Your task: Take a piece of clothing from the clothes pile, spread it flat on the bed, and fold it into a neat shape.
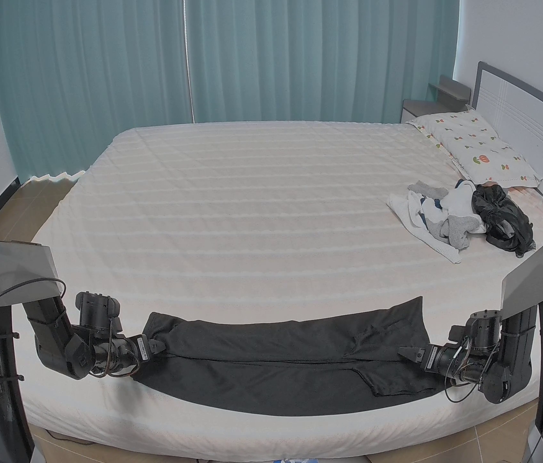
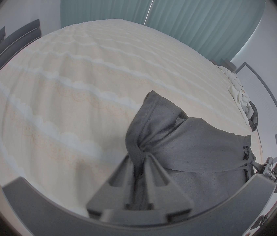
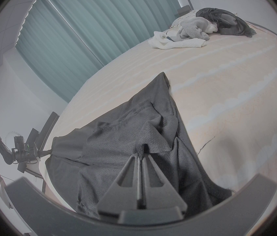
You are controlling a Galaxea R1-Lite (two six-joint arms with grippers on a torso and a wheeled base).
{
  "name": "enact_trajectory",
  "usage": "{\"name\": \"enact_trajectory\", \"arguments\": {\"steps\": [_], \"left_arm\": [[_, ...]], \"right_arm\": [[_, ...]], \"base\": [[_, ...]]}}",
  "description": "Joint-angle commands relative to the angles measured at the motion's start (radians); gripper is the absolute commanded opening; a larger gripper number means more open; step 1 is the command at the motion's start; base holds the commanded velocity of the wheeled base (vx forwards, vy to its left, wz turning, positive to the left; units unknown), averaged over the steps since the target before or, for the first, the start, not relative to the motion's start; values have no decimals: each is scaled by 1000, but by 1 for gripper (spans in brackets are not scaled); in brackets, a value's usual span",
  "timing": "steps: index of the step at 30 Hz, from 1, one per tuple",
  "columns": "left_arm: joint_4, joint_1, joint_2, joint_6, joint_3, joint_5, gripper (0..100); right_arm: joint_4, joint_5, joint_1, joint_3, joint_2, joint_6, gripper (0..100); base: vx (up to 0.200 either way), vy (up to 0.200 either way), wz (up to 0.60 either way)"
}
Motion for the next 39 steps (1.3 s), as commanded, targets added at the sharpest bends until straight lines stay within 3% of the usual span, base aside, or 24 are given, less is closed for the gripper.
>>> {"name": "enact_trajectory", "arguments": {"steps": [1,3,4,7,13,16,22,25,29,35,36,39], "left_arm": [[1,5,-17,-21,27,-1,100],[1,7,-39,-42,41,-4,100],[1,10,-81,-96,61,-15,100],[2,11,-149,-194,106,-56,100],[2,19,-223,-200,199,-115,100],[7,17,-216,-159,230,-147,100],[2,16,-167,-107,228,-138,100],[1,14,-141,-107,216,-135,100],[-2,-1,-109,-104,208,-128,100],[-94,-39,-42,-105,207,-12,100],[-108,-41,-35,-107,208,-4,0],[-162,-46,-22,-110,224,14,0]], "right_arm": [[-9,2,-29,17,-29,5,100],[-9,4,-40,28,-51,8,100],[-9,4,-49,43,-89,31,100],[-7,1,-46,78,-167,146,100],[-9,-1,-41,155,-229,299,100],[-9,-1,-40,170,-227,305,100],[-9,-25,-23,216,-252,311,100],[-9,-111,11,230,-253,335,100],[-9,-157,52,235,-250,371,100],[-10,-159,69,244,-252,377,100],[-10,-159,69,246,-250,377,100],[-10,-159,69,247,-249,377,100]], "base": [[0,0,0],[0,0,0],[0,0,0],[0,0,0],[0,0,0],[0,0,0],[0,0,0],[0,0,0],[0,0,0],[0,0,0],[0,0,0],[0,0,0]]}}
